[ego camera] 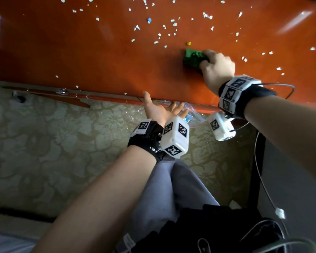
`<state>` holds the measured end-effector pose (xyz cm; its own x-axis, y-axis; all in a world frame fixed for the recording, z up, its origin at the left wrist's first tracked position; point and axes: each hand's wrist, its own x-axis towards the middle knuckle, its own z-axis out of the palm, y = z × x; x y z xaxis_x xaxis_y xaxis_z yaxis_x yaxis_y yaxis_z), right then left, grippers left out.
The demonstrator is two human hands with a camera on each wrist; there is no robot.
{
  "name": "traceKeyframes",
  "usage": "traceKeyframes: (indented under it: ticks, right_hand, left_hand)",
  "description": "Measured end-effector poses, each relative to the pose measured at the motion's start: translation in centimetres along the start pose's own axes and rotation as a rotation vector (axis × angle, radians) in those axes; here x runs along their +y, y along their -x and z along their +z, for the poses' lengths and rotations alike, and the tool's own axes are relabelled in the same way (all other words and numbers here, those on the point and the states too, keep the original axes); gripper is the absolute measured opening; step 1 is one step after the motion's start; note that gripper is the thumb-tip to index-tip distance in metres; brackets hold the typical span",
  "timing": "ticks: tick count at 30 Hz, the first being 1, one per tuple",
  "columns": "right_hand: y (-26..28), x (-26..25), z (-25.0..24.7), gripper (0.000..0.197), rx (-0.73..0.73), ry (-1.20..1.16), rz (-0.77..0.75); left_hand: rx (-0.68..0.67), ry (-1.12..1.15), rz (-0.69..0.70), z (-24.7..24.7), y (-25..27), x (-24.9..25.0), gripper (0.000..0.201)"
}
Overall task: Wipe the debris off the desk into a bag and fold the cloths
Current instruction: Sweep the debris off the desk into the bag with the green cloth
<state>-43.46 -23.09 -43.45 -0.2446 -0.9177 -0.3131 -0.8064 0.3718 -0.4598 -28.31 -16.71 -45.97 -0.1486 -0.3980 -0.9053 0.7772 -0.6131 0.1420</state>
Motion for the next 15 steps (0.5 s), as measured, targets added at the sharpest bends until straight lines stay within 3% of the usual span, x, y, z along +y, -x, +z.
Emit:
traceKeyframes:
  ticks: [3, 10, 15]
  right_hand:
    - [1.6, -1.0, 1.1, 0.054, -0.108, 0.013, -0.072]
    - [4.8, -2.5, 3.1, 0.032, -0.378, -0.153, -0.078]
    - [3.7, -2.8, 1.9, 0.030, -0.265, -0.390, 0.047]
  left_hand:
    - [-0.030, -0.031, -0.007, -0.5, 0.1, 0.1, 0.060]
    - [-0.031, -0.029, 0.025, -0.6, 0.1, -0.6, 0.071]
    - [-0.046, -0.036, -0.013, -1.0, 0.0, 0.0, 0.066]
